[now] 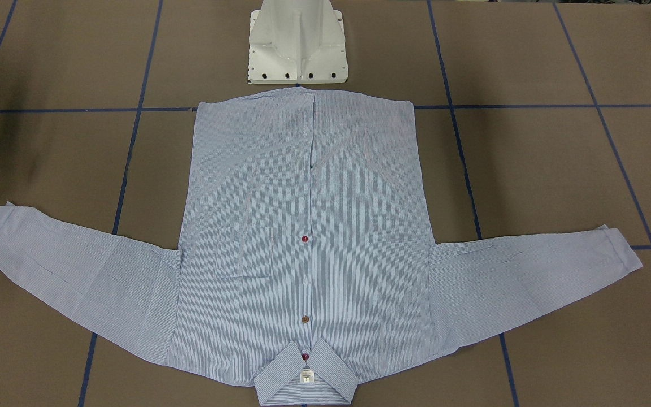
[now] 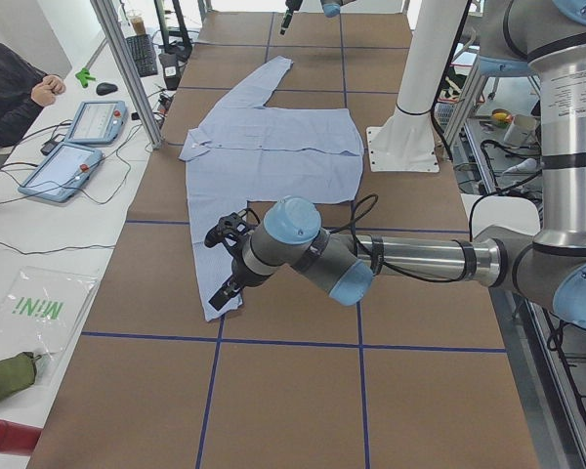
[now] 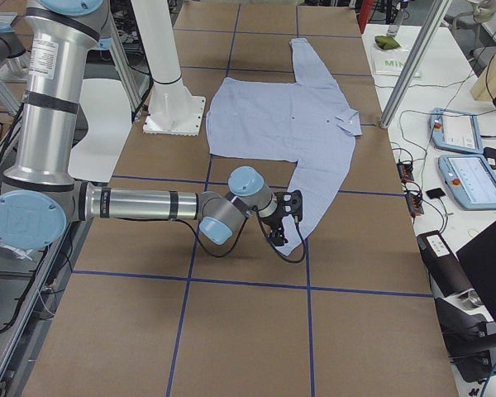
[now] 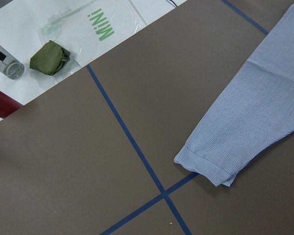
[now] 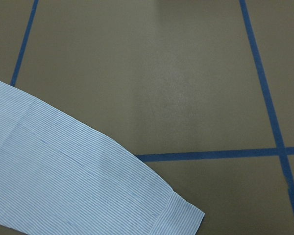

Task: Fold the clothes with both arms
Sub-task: 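Lower the right gripper to the cuff of the sleeve nearest it and grasp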

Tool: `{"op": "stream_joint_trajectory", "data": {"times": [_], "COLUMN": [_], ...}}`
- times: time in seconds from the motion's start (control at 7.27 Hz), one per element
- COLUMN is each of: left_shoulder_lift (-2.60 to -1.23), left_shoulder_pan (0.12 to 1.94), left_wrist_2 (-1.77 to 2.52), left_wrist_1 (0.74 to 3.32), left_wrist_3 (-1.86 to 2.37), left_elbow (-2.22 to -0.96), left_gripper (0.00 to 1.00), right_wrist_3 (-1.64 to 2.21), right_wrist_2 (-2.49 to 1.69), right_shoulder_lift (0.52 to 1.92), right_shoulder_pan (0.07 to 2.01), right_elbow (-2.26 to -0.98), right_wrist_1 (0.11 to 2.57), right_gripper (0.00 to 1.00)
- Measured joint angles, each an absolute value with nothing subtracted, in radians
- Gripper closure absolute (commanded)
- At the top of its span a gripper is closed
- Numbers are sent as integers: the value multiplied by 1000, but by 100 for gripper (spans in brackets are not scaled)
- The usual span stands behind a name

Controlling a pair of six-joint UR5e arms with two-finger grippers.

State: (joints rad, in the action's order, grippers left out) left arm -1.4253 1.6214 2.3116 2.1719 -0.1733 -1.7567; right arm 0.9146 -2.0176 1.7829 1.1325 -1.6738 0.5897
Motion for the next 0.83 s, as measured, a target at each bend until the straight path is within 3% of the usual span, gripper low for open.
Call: {"op": "stream_joint_trajectory", "data": {"times": [0.41,0.83], "left_shoulder_lift": [-1425,-1425], "left_shoulder_pan": [1621,1621], "left_wrist_2": [2312,2312], "left_wrist_1": [2172,2172], "left_wrist_3": [-173,-173], "left_elbow": [-1756,-1756], "left_gripper": [0,0], "right_wrist_3": [1113,1203], "right_wrist_2": [-1792,-1650], "right_shoulder_lift": [1815,1820], "right_shoulder_pan": [927,803], "right_elbow": [-1662,-1559], "right_wrist_1": [495,350], "right_gripper": [1,29]}}
